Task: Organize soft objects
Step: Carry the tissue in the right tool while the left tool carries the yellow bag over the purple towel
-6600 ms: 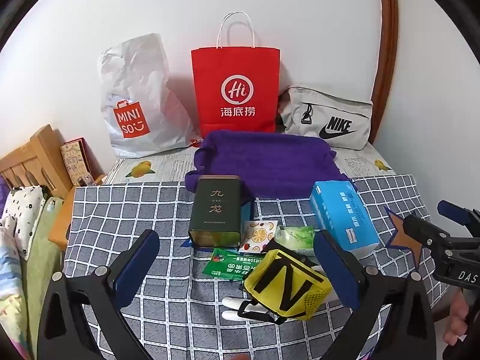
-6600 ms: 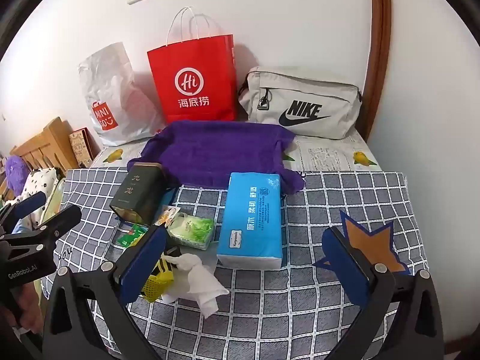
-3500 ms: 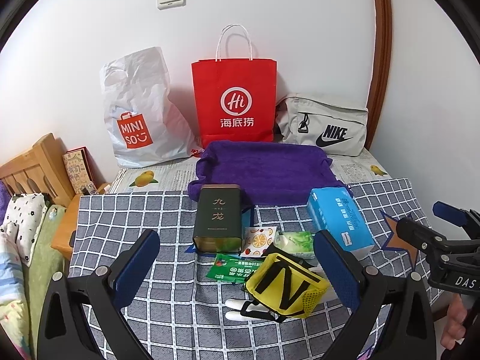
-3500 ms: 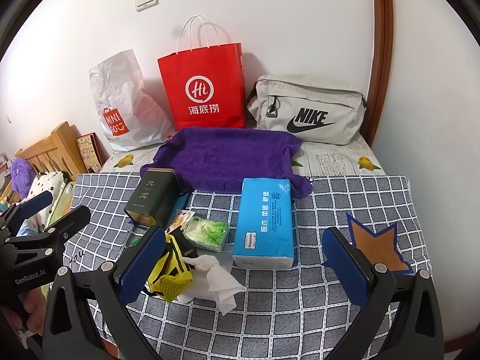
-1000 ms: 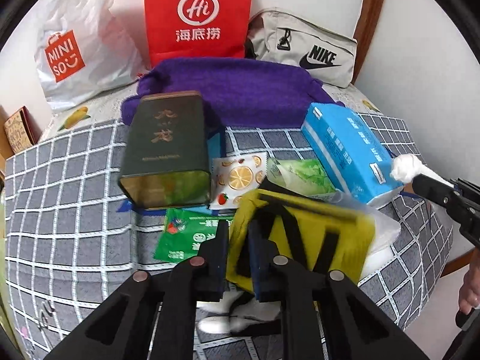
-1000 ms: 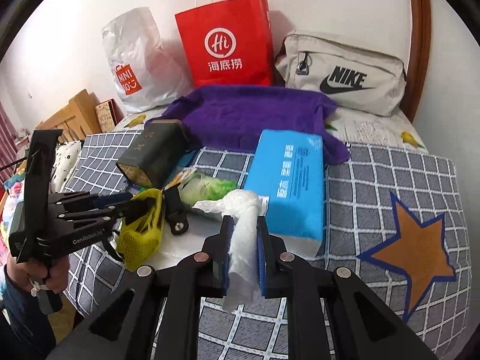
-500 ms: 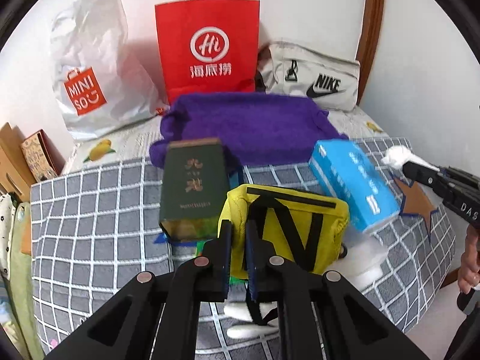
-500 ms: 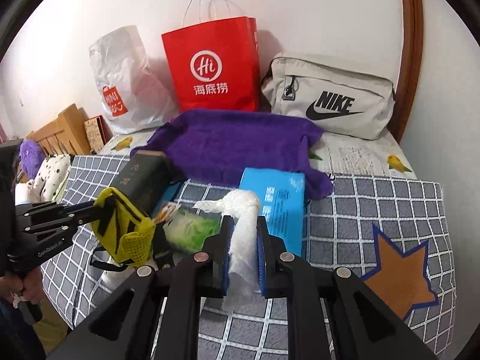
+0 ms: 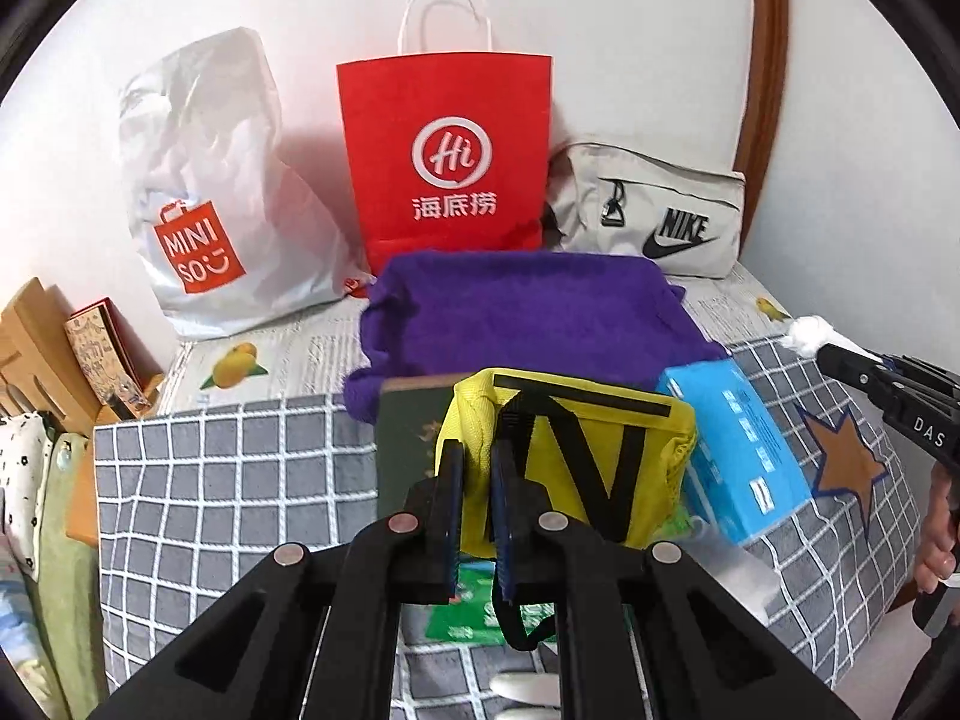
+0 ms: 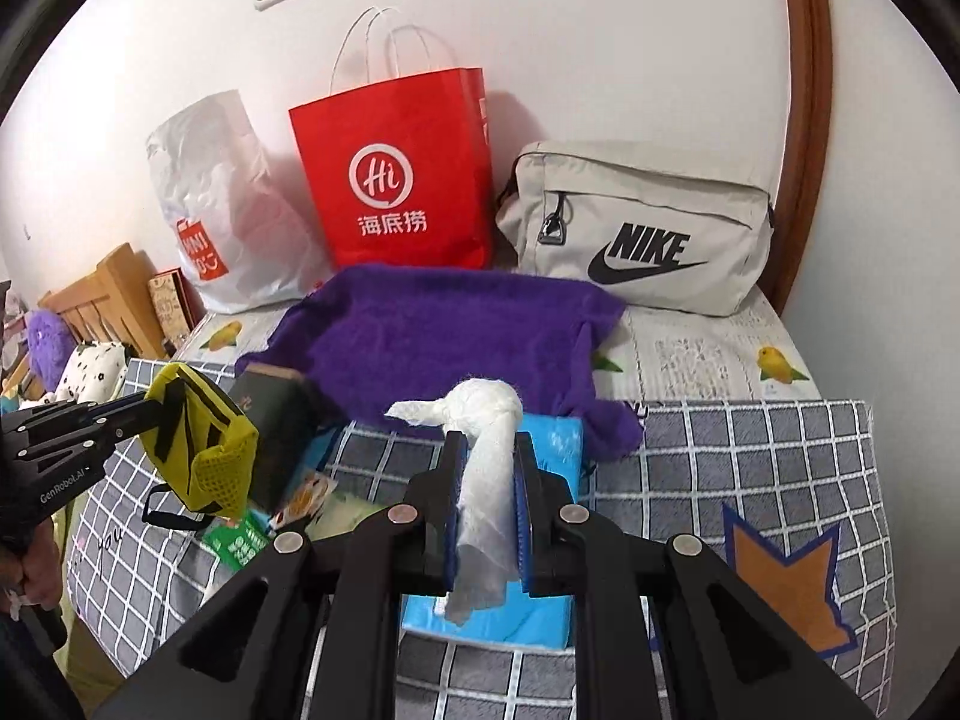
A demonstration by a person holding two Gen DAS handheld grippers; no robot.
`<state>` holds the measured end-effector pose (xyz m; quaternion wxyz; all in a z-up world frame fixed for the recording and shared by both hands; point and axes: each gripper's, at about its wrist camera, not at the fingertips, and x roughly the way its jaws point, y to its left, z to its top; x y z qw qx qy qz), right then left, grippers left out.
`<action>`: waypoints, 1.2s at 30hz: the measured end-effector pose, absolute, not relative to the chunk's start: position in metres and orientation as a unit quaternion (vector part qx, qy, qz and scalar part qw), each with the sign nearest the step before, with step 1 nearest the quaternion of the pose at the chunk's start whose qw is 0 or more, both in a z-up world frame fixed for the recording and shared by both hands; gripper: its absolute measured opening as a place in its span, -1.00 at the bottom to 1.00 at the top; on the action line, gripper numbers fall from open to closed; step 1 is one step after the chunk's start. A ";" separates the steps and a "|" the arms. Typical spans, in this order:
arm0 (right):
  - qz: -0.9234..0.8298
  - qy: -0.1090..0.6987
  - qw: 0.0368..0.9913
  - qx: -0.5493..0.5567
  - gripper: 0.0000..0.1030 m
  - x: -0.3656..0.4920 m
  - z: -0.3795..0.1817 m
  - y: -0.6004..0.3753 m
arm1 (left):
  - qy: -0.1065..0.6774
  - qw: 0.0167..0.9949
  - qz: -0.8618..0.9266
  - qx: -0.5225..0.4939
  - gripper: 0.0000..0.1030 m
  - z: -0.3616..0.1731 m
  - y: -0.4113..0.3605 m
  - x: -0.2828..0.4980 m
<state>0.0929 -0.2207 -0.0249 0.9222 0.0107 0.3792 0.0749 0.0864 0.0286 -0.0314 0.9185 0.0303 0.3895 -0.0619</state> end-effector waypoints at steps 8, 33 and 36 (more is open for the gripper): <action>0.070 0.378 0.923 0.009 -0.72 0.118 -0.022 -0.221 | 0.390 0.919 -0.046 0.026 -0.82 -0.029 0.040 0.115; 0.064 0.411 0.909 -0.009 -0.72 0.262 -0.071 -0.227 | 0.426 0.904 -0.032 0.022 -0.82 -0.058 0.046 0.252; 0.062 0.421 0.905 -0.013 -0.72 0.279 -0.080 -0.229 | 0.434 0.900 -0.031 0.023 -0.82 -0.065 0.044 0.263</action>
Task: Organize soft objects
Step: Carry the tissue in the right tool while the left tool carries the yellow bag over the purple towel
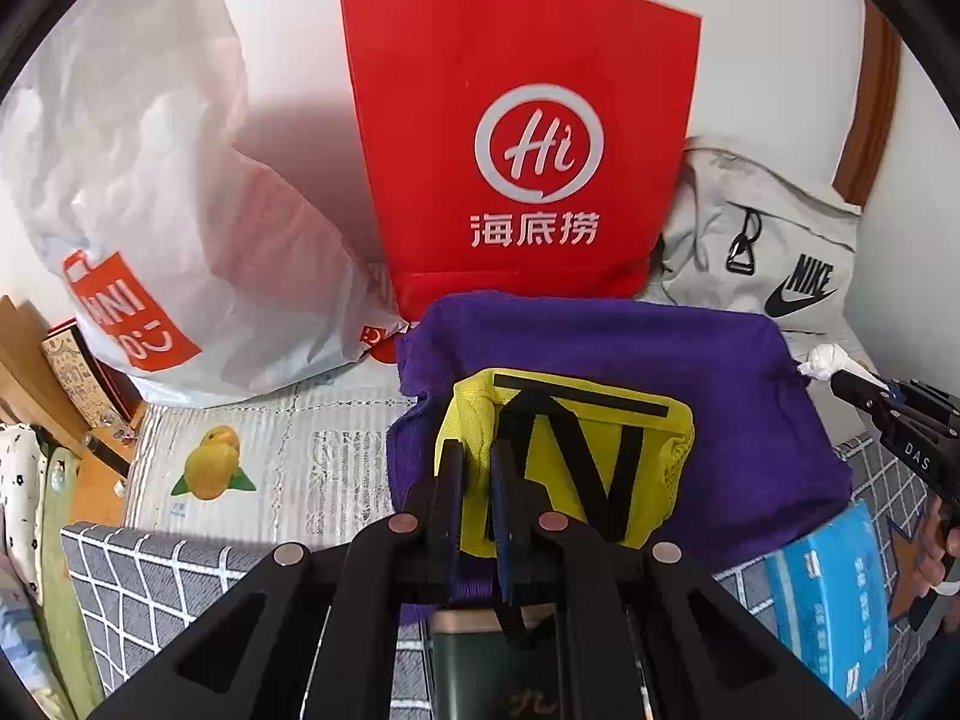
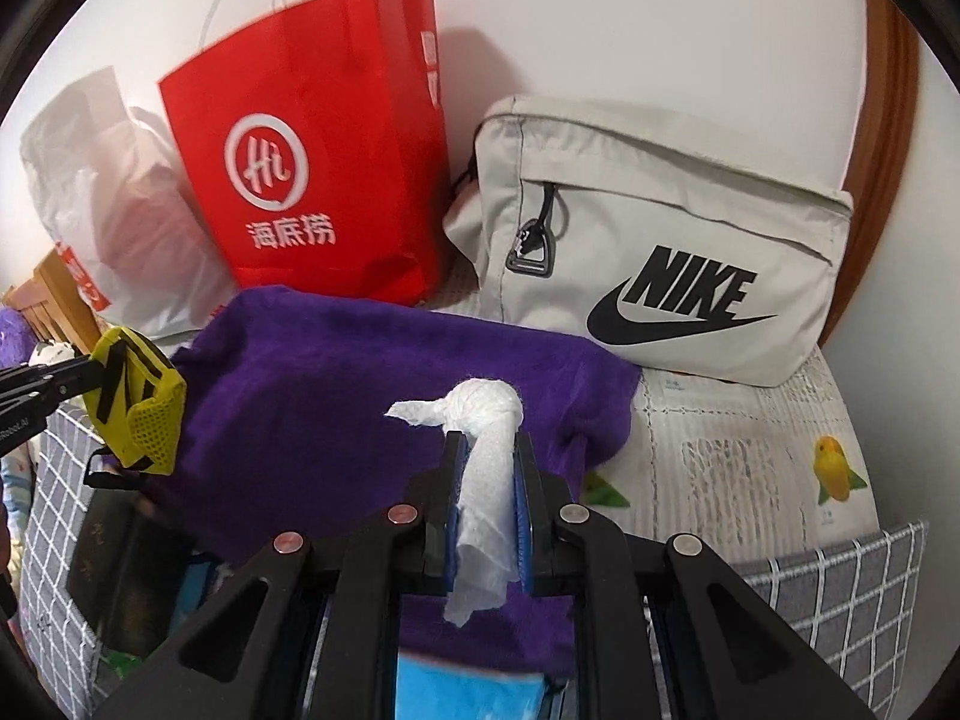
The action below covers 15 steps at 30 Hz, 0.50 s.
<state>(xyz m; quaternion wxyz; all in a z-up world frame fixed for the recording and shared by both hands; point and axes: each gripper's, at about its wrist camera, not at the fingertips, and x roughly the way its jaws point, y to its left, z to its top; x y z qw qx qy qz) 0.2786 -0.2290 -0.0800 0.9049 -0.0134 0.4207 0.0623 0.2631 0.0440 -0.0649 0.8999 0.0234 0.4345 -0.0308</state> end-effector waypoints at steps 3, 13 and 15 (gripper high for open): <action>0.059 0.434 0.899 -0.021 -0.72 0.295 -0.090 -0.230 | 0.442 0.896 -0.034 0.022 -0.82 -0.074 0.041 0.274; 0.059 0.478 0.876 -0.030 -0.72 0.331 -0.124 -0.231 | 0.459 0.887 -0.036 0.024 -0.82 -0.098 0.035 0.304; 0.063 0.486 0.871 -0.026 -0.72 0.334 -0.129 -0.232 | 0.464 0.885 -0.036 0.025 -0.82 -0.104 0.033 0.310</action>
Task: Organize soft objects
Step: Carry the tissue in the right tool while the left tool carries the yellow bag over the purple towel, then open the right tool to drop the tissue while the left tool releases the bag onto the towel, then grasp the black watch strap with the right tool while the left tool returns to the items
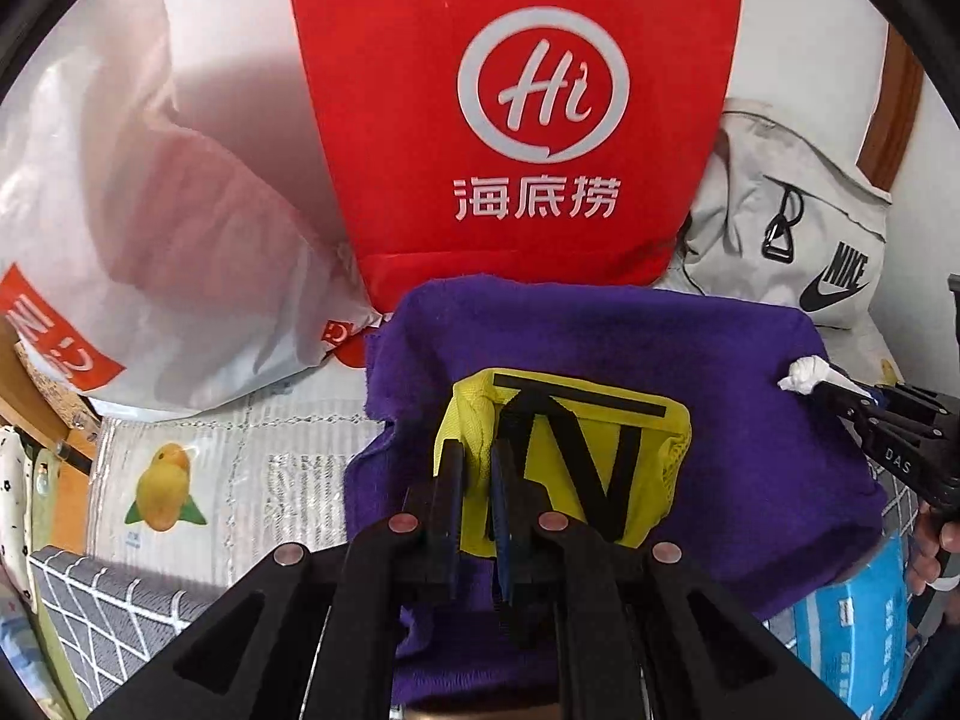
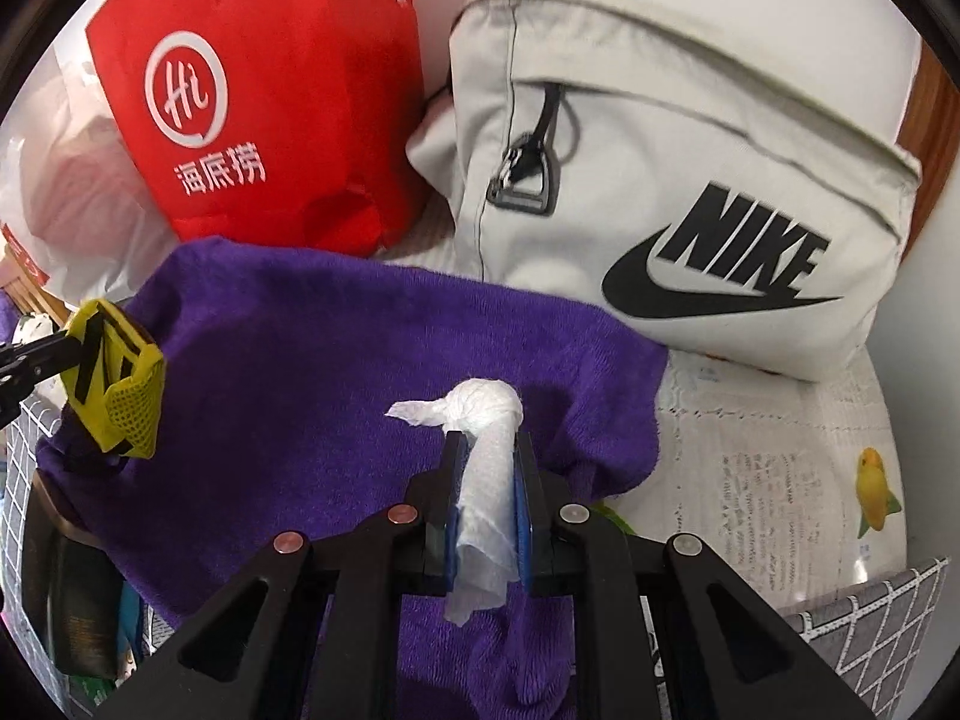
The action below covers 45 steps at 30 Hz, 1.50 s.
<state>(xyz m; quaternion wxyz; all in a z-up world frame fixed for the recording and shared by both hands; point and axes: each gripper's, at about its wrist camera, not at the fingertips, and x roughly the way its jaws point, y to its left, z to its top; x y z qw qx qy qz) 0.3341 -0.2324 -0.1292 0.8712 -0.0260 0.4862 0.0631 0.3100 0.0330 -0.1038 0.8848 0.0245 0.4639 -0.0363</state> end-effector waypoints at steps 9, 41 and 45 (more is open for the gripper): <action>0.075 0.504 0.860 -0.027 -0.70 0.338 -0.135 -0.234 | 0.478 0.876 -0.040 0.040 -0.82 -0.117 0.021 0.328; 0.084 0.444 0.892 -0.020 0.00 0.252 -0.063 -0.220 | 0.426 0.904 0.017 0.034 0.26 -0.066 0.035 0.238; 0.087 0.440 0.893 -0.019 0.00 0.219 -0.056 -0.213 | 0.423 0.905 0.004 0.028 0.26 -0.061 0.040 0.204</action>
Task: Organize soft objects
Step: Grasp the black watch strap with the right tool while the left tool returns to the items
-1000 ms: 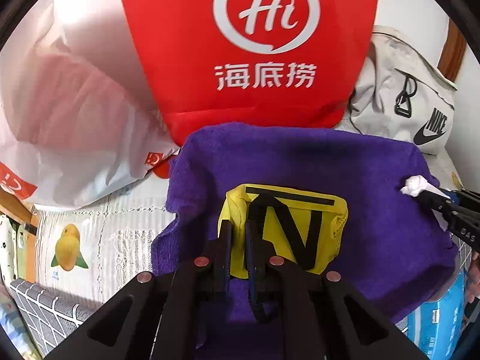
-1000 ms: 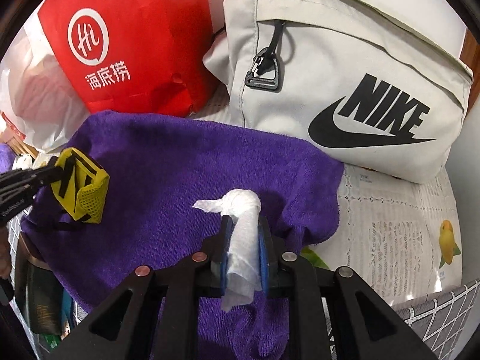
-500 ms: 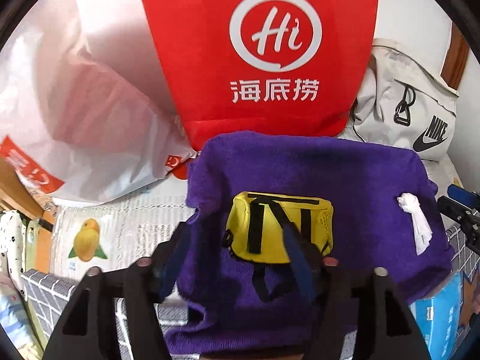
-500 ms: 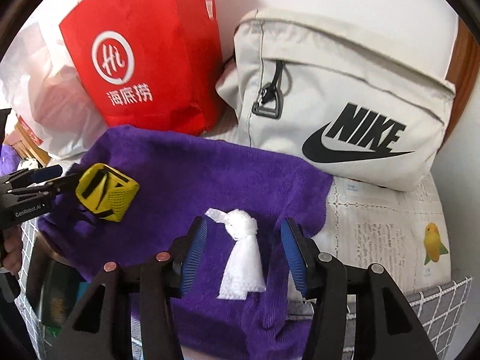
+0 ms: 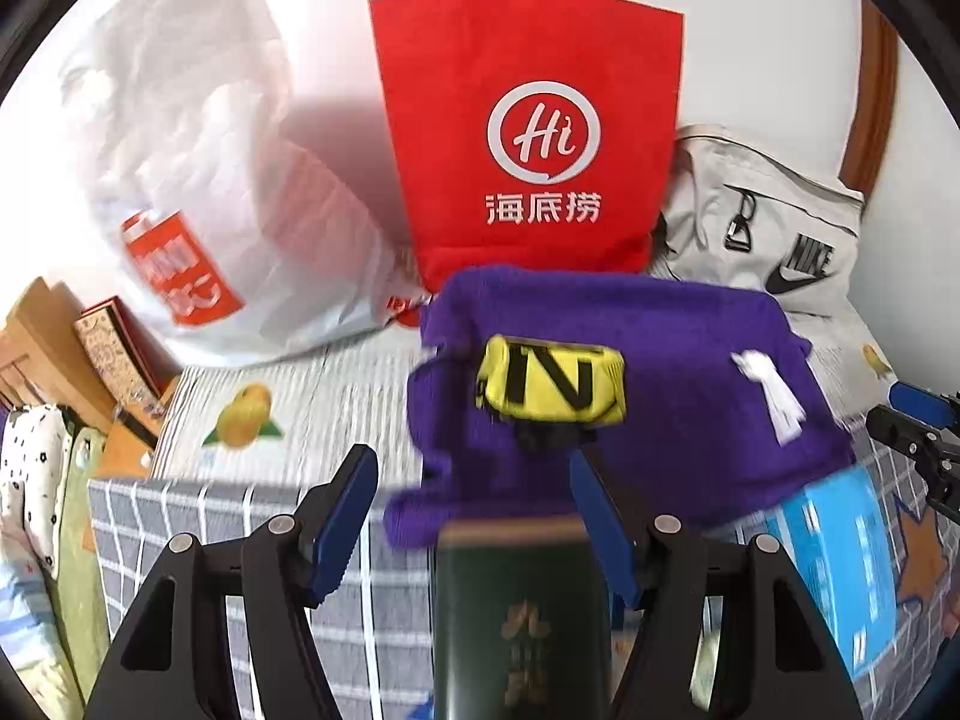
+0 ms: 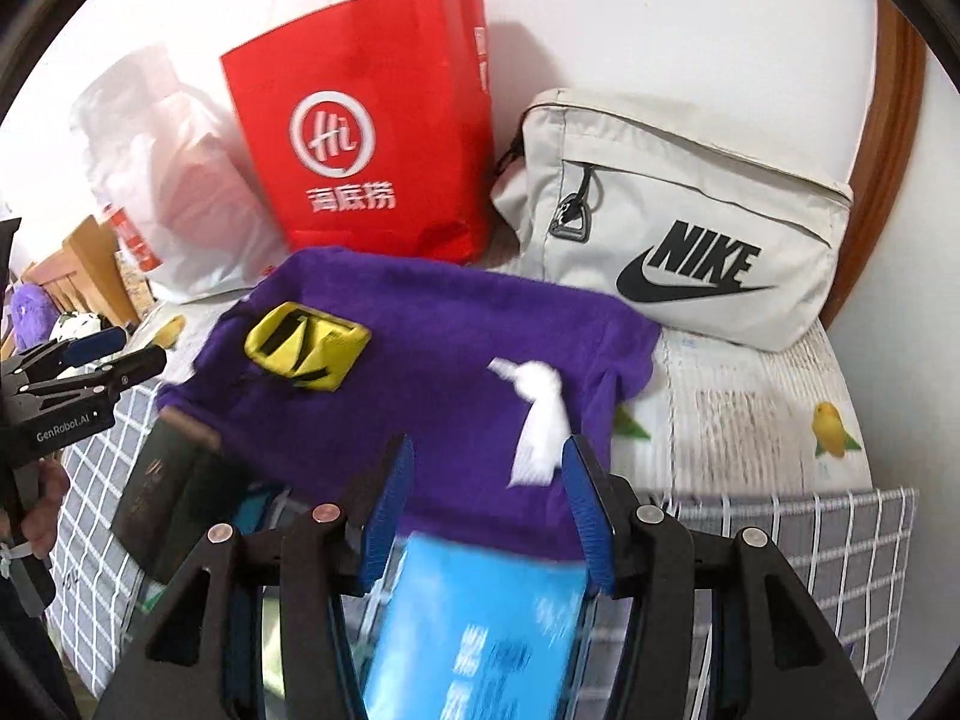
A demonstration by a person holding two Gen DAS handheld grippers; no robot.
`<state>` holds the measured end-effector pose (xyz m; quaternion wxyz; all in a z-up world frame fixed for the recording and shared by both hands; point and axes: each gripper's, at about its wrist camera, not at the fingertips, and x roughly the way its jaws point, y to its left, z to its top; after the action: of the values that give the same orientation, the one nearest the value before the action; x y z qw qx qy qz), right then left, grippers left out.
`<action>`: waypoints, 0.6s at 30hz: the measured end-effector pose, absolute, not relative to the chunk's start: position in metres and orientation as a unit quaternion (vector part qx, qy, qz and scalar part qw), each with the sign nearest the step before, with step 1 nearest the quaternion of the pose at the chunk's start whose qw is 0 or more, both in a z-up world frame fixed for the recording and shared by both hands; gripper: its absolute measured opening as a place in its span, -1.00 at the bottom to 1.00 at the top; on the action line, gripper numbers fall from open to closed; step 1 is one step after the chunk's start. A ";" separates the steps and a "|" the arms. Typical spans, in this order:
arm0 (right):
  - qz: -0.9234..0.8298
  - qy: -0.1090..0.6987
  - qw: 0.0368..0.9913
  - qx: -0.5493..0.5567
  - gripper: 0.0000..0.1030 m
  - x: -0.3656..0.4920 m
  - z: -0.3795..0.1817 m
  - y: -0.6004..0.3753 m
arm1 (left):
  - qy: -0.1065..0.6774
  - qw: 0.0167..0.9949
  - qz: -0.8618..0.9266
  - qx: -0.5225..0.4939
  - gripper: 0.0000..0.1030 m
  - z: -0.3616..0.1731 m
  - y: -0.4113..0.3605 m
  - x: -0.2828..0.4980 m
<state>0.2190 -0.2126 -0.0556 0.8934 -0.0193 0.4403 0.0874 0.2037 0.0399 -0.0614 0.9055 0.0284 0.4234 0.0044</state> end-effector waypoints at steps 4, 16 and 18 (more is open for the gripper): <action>0.091 0.425 0.900 -0.017 0.00 0.179 -0.045 -0.206 | 0.437 0.900 0.011 0.004 0.26 -0.060 0.050 0.173; 0.126 0.449 0.884 -0.007 0.00 0.087 -0.058 -0.183 | 0.453 0.891 0.017 -0.035 0.26 -0.081 0.072 0.089; 0.136 0.463 0.876 -0.002 0.00 0.077 -0.066 -0.177 | 0.455 0.890 0.013 -0.038 0.26 -0.084 0.072 0.079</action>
<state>0.0773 -0.1774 -0.0659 0.8759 -0.0019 0.4630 0.1361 0.0790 0.0722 -0.0844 0.8896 -0.0383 0.4549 0.0129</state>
